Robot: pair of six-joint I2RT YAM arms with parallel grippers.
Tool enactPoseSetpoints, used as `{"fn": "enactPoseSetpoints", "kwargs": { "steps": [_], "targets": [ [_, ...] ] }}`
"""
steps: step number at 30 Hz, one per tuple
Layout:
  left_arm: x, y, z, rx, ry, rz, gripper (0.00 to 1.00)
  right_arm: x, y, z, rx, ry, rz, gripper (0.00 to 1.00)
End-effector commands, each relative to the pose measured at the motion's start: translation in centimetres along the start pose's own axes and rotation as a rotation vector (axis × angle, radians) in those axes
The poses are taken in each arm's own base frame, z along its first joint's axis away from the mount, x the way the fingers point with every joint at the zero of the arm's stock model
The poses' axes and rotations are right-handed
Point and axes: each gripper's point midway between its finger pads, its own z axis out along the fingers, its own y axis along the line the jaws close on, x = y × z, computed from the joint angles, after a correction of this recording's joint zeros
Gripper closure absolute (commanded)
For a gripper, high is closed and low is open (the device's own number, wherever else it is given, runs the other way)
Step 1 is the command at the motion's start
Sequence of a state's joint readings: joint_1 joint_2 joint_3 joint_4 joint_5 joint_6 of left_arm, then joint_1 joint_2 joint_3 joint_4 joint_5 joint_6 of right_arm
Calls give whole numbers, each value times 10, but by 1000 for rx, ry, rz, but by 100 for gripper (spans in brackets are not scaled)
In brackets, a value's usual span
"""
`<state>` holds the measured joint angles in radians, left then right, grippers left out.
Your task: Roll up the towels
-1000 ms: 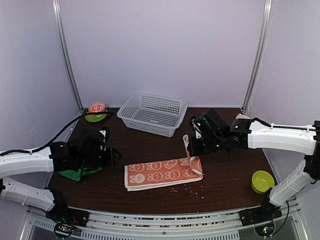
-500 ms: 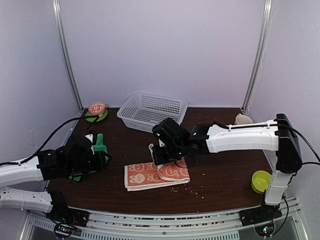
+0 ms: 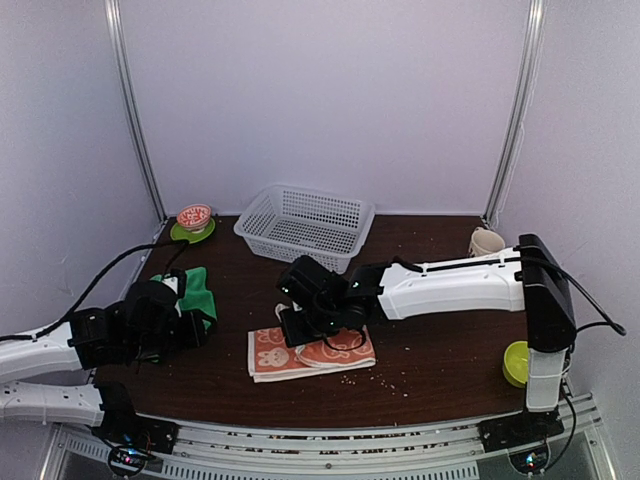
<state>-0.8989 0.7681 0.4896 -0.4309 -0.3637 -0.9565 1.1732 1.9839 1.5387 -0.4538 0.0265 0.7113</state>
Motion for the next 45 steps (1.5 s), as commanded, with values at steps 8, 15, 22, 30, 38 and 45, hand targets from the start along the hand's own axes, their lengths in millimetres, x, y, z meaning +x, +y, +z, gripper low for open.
{"fn": "enactPoseSetpoints", "kwargs": {
  "steps": [8,15,22,30,38,45],
  "targets": [
    [4,6,-1,-9,-7,-16,63,-6,20,5,-5,2,10,100],
    [4,7,-1,-6,-9,-22,63,-4,24,9,-4,10,-1,100],
    [7,8,0,-8,-1,-26,63,1,32,18,-12,35,-6,100],
    [10,10,0,-8,2,-27,63,4,38,29,-14,51,-10,100],
    [12,13,0,-9,5,-31,63,7,44,36,-20,62,-11,100],
    [13,15,0,-13,4,-33,63,6,46,35,-16,60,-12,100]
  ]
}}
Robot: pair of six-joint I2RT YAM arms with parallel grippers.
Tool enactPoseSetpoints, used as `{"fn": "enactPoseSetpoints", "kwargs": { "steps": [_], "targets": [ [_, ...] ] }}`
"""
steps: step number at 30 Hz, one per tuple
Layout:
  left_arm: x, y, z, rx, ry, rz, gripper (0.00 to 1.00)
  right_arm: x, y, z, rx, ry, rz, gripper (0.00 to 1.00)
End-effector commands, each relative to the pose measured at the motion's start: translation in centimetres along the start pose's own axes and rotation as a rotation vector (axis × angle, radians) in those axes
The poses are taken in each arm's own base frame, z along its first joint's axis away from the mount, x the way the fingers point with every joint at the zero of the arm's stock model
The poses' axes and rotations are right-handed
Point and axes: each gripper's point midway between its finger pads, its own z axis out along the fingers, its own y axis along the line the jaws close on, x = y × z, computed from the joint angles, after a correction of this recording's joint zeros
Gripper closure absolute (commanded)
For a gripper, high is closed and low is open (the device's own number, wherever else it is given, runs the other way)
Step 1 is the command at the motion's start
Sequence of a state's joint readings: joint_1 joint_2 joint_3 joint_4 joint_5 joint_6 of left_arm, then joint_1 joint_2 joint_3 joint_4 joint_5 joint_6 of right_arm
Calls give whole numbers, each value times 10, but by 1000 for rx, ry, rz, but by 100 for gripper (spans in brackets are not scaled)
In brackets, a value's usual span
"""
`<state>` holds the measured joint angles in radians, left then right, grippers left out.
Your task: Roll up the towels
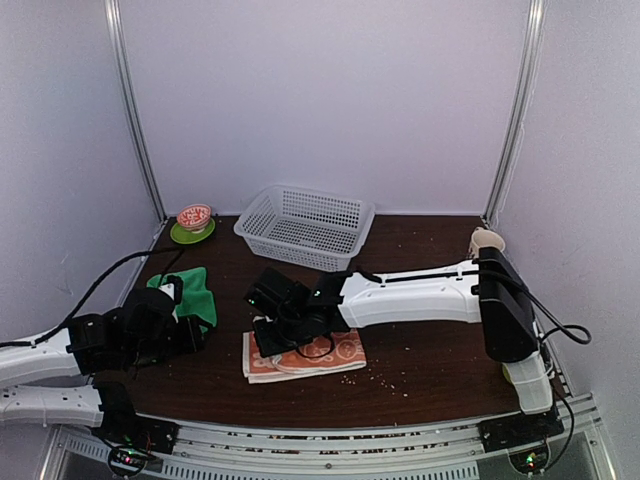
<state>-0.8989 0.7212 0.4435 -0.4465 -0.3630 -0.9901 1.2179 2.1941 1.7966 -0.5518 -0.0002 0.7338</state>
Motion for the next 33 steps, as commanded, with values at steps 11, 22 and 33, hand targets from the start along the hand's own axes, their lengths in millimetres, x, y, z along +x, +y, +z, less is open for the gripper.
{"fn": "enactPoseSetpoints", "kwargs": {
  "steps": [11,22,33],
  "targets": [
    [1,1,0,1,-8,-3,63,-18,17,-26,-13,-67,1,100],
    [1,2,-1,4,-11,-5,63,-30,26,-47,-18,-122,0,100],
    [16,5,11,-19,45,-1,63,-25,32,-33,-33,-94,-9,100]
  ]
}}
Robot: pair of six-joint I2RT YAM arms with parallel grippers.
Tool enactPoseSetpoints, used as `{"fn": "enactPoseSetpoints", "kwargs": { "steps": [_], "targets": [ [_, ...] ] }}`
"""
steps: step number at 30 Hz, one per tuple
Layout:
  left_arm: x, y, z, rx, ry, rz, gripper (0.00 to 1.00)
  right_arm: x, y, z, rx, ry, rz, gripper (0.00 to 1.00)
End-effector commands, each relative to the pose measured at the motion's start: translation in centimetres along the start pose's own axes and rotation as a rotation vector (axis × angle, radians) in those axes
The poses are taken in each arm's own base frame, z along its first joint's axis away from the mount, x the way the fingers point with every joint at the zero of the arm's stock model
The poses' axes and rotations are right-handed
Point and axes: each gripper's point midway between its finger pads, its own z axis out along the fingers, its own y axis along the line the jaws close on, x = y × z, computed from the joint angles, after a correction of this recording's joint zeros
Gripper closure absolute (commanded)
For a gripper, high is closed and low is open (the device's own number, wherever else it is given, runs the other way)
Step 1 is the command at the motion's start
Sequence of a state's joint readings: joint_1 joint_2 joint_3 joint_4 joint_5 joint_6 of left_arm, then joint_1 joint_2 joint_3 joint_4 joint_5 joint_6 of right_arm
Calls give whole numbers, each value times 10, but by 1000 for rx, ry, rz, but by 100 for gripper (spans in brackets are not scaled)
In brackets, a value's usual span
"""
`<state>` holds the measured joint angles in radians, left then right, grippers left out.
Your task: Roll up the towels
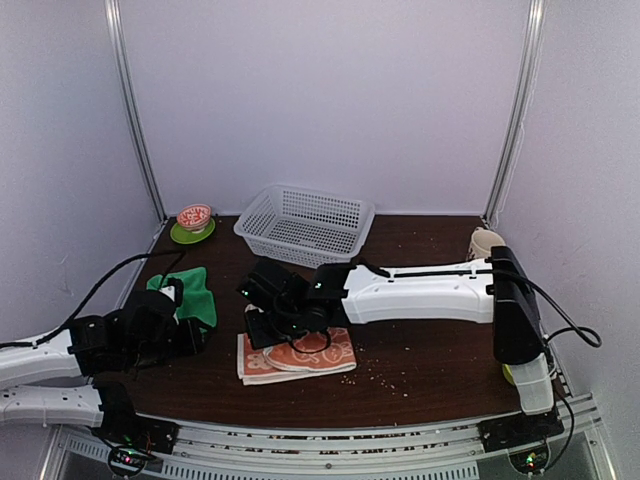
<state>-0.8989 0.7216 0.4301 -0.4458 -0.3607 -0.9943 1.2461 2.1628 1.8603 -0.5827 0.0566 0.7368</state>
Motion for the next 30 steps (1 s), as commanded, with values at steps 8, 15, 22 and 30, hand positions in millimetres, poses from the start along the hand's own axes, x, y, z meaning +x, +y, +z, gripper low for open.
{"fn": "enactPoseSetpoints", "kwargs": {
  "steps": [8,15,22,30],
  "targets": [
    [25,-1,23,-41,109,-5,69,-4,14,5,-29,-1,3,100],
    [9,8,7,-46,30,-11,67,13,5,20,-1,46,-5,100],
    [9,10,5,-42,20,-21,66,25,2,31,8,86,-11,100],
    [6,8,4,-42,19,-17,66,18,20,18,-77,86,-32,54]
  ]
}}
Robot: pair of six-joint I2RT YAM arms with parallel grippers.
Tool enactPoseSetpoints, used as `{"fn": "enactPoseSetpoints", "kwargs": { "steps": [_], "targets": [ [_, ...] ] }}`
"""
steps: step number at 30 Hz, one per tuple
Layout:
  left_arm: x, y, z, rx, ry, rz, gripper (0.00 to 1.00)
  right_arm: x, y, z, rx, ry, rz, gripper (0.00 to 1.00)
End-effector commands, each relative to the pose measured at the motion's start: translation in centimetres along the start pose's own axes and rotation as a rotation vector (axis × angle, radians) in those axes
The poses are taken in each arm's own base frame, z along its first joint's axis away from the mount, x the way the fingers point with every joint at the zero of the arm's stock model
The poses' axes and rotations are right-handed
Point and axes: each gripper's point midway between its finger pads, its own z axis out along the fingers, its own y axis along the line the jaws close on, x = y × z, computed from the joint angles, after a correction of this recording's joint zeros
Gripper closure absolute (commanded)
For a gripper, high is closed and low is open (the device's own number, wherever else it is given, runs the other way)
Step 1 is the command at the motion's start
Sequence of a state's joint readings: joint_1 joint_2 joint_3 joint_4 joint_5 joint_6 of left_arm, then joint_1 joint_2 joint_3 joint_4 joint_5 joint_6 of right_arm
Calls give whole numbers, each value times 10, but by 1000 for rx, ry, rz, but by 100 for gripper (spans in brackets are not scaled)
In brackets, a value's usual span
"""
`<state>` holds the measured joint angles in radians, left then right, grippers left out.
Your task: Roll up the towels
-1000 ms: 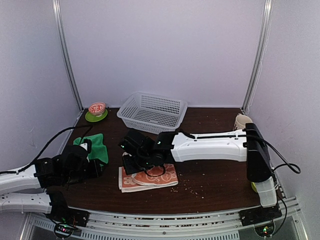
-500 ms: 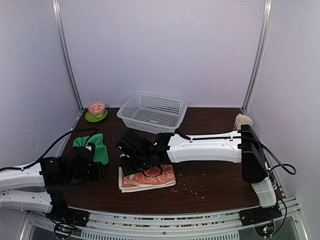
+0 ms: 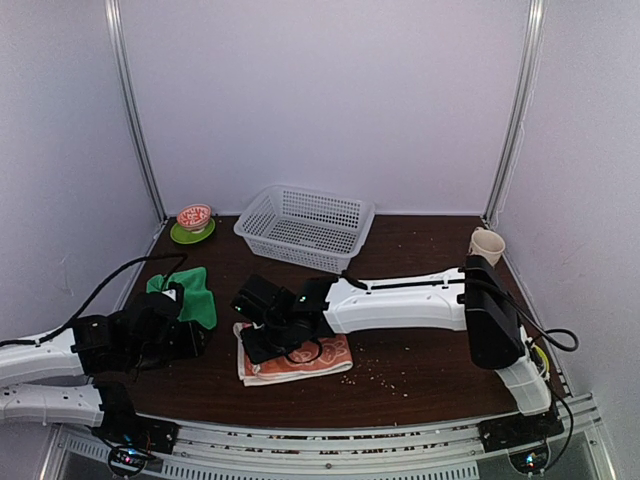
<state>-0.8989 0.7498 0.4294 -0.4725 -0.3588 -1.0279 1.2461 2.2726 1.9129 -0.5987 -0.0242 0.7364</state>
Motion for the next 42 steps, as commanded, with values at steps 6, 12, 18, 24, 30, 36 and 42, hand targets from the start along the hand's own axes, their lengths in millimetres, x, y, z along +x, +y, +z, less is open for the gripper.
{"fn": "enactPoseSetpoints", "kwargs": {
  "steps": [6,12,18,24,30,36,42],
  "targets": [
    [-11,-7,-5,5,-31,19,66,-37,3,-77,-73,-123,-4,39],
    [-22,-23,-3,26,-36,67,65,-25,-110,-109,117,-163,42,39],
    [-21,-40,14,16,8,102,65,3,-163,-100,184,-108,49,33],
    [-19,-54,25,26,45,111,65,3,-164,-78,161,-96,93,31],
    [-19,-56,28,18,56,126,65,21,-191,-52,188,-33,141,32],
    [-17,-60,33,15,69,138,65,38,-211,-42,208,6,164,35],
    [-16,-66,39,14,89,162,65,49,-235,-40,239,24,224,39]
  ]
}}
